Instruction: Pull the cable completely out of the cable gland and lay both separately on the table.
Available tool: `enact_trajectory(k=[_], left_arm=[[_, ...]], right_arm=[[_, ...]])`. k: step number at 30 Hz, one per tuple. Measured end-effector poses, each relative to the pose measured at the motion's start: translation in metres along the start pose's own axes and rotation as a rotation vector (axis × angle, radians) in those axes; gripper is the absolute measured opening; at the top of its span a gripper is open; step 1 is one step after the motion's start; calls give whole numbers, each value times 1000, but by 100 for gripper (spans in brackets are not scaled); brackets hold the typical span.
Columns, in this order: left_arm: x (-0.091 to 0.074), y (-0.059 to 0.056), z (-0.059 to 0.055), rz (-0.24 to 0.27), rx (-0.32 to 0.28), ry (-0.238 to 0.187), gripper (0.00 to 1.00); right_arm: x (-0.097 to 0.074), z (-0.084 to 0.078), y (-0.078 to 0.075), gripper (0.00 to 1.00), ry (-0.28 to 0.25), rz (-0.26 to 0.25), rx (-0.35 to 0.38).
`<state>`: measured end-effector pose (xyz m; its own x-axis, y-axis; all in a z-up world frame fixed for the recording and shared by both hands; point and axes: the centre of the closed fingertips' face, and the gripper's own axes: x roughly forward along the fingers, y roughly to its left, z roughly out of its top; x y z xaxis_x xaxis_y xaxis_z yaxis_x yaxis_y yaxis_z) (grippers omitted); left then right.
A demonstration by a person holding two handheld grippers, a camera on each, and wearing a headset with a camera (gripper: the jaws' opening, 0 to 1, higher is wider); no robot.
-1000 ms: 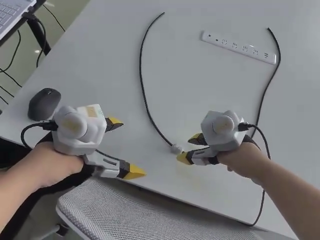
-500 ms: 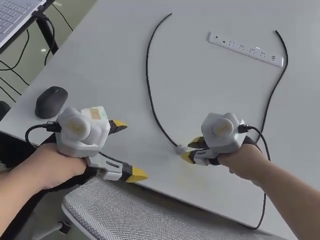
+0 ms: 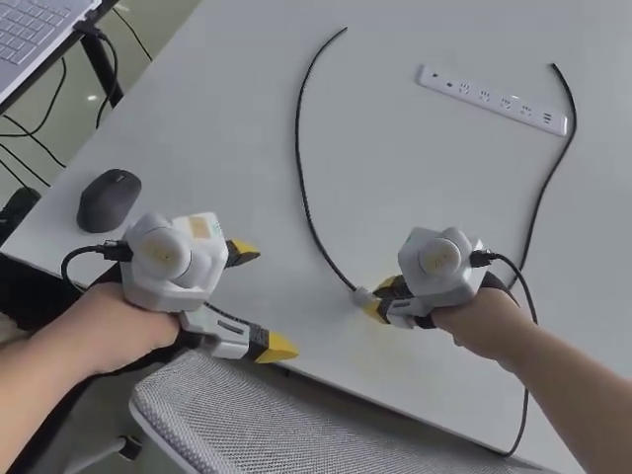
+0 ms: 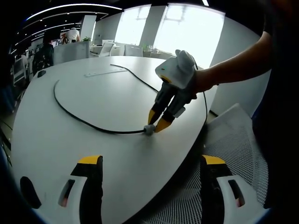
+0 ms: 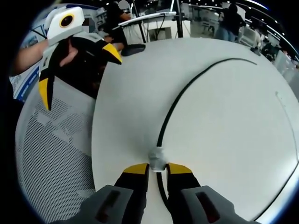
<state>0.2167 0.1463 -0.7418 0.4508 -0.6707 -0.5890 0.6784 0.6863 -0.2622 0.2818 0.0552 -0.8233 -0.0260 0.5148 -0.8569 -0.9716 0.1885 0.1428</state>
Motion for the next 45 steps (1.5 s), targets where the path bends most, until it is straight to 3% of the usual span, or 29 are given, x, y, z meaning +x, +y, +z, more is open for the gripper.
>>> enact_trajectory(k=[8,16,21,30,40,45], left_arm=[[-2,-1,-6,0,-5,3,85],[-3,-1,-9,-1,-3,10,85],[-1,-4,-2,-11,1,4,85],[4,-12,23,-40,32,-17,83],[16,-24,42,-90,67,-26,81],[21,-32,49,-131,67,-32,77]], right_arm=[[0,1,-5,9,6,-42,-14],[-2,1,-3,8,12,-31,11],[-8,2,0,8,15,-15,14],[-31,10,9,7,-7,-3,12],[-58,15,20,7,-17,-5,-30],[-70,16,33,7,-7,-6,-87]])
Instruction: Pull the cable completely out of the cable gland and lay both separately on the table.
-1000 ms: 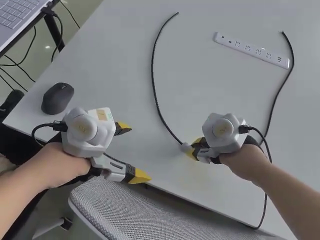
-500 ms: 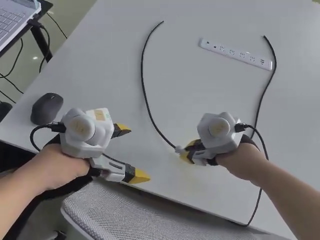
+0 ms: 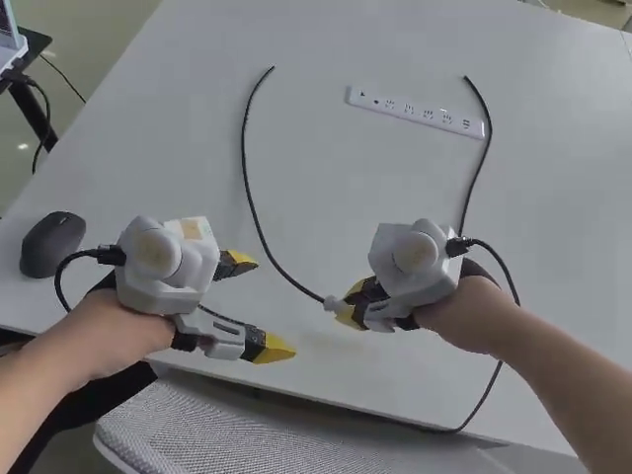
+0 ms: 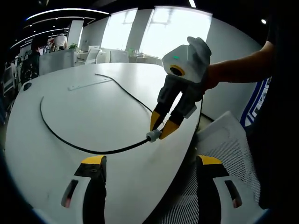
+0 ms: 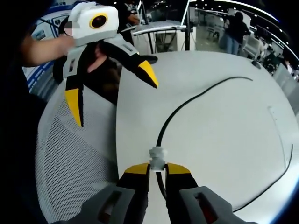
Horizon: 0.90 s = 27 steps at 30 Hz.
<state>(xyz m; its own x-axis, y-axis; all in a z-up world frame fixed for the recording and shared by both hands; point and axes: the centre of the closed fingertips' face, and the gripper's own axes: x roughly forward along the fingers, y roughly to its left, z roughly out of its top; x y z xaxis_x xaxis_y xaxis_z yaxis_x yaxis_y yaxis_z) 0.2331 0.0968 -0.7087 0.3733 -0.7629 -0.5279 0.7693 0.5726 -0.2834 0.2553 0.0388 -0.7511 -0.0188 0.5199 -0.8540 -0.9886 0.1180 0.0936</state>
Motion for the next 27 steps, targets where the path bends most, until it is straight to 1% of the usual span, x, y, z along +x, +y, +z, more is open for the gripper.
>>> enact_trajectory(k=[1,4,7,9,15,20,23,25,27], left_arm=[[2,-1,0,-6,8,4,77],[5,-4,4,-23,20,0,76],[8,-5,5,-32,43,12,75],[11,-5,6,-41,43,10,75],[19,-9,16,-75,40,-22,74],[28,-14,22,-121,28,-35,71],[30,-16,25,-136,42,-41,68],[30,-18,28,-151,35,-52,68],[31,-16,29,-162,23,-62,66]], right_arm=[[-3,1,2,7,-1,-5,-13],[-8,2,5,7,-4,-12,-23],[-12,2,9,7,-2,-16,-40],[-15,2,11,7,-1,-15,-50],[-24,7,17,7,2,-12,-91],[-33,17,20,7,-9,-16,-130],[-38,25,22,7,-23,-18,-163],[-40,28,23,7,-27,-14,-173],[-41,29,23,7,-26,-15,-189]])
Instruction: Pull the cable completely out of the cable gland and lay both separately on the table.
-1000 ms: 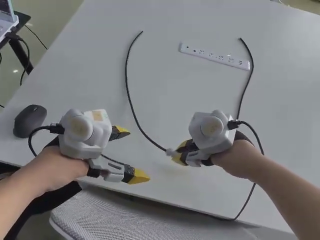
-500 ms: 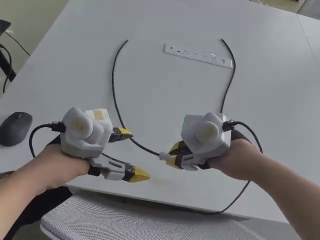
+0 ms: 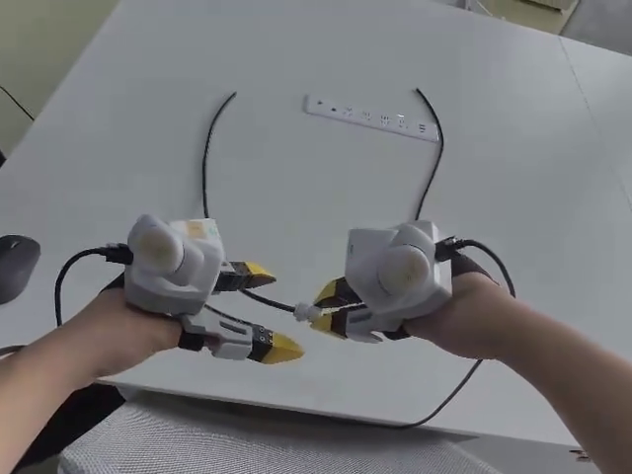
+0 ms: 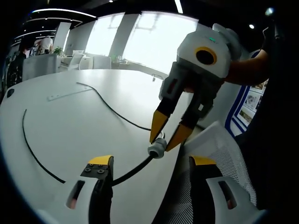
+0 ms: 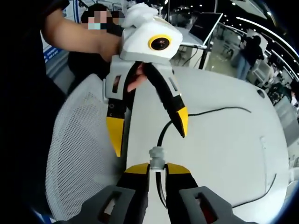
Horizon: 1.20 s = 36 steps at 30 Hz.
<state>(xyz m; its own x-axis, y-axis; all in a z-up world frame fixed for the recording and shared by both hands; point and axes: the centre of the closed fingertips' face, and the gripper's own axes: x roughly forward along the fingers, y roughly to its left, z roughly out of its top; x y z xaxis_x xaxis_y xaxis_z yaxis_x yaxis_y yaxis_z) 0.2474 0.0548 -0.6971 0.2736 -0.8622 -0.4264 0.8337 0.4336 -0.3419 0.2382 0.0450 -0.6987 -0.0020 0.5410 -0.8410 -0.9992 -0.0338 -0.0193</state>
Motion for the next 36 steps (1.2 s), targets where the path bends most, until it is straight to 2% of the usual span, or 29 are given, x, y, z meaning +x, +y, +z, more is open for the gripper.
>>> enact_trajectory(k=[3,5,6,12,22,29,33,36], left_arm=[[1,1,0,-16,-19,-10,62],[1,-3,1,-48,-61,-21,57],[1,-5,5,-56,-81,-41,56],[0,-9,14,-79,-64,-71,48],[4,-15,15,-121,-22,-78,31],[5,-19,16,-150,-37,-79,25],[4,-21,18,-162,-27,-83,17],[4,-22,18,-172,-29,-79,16]], right_arm=[[-1,1,-1,7,2,-4,-23],[-3,3,-1,7,-2,-5,-41],[-4,3,-1,7,-4,-6,-50],[-7,4,-2,7,-10,-17,-94],[-11,6,2,7,-31,8,-117],[-10,6,4,7,-32,15,-150],[-9,6,6,7,-35,23,-153],[-8,5,6,7,-38,23,-155]])
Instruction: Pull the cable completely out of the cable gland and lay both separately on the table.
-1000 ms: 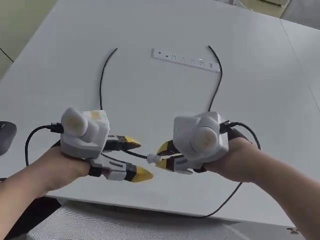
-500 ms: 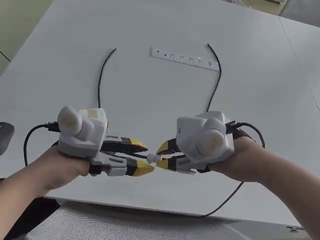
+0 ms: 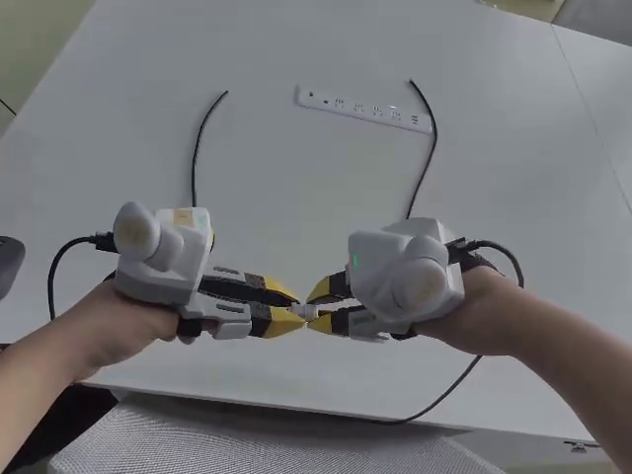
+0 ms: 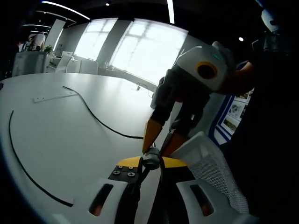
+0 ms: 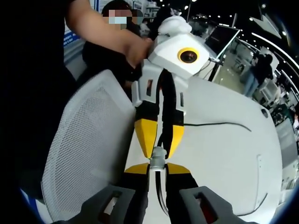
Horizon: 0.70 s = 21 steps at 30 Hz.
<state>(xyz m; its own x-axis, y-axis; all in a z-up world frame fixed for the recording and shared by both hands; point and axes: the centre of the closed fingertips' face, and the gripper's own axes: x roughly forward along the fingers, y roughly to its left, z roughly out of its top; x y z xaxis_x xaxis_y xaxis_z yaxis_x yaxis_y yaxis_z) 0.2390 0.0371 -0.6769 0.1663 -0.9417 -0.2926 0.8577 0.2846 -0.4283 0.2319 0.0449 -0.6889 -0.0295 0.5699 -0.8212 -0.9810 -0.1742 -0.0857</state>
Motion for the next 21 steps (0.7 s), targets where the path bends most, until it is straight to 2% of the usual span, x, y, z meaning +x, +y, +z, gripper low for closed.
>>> enact_trajectory(k=[8,14,18,21], left_arm=[[0,-3,0,-18,26,6,18],[0,-2,-2,-16,36,10,16],[1,-4,0,-17,82,1,16],[0,-4,2,-23,83,-6,16]], right_arm=[[-1,0,0,7,-8,4,-6],[-2,0,1,7,-15,7,-4],[-5,0,0,7,-37,7,16],[-8,0,-1,7,-61,10,28]])
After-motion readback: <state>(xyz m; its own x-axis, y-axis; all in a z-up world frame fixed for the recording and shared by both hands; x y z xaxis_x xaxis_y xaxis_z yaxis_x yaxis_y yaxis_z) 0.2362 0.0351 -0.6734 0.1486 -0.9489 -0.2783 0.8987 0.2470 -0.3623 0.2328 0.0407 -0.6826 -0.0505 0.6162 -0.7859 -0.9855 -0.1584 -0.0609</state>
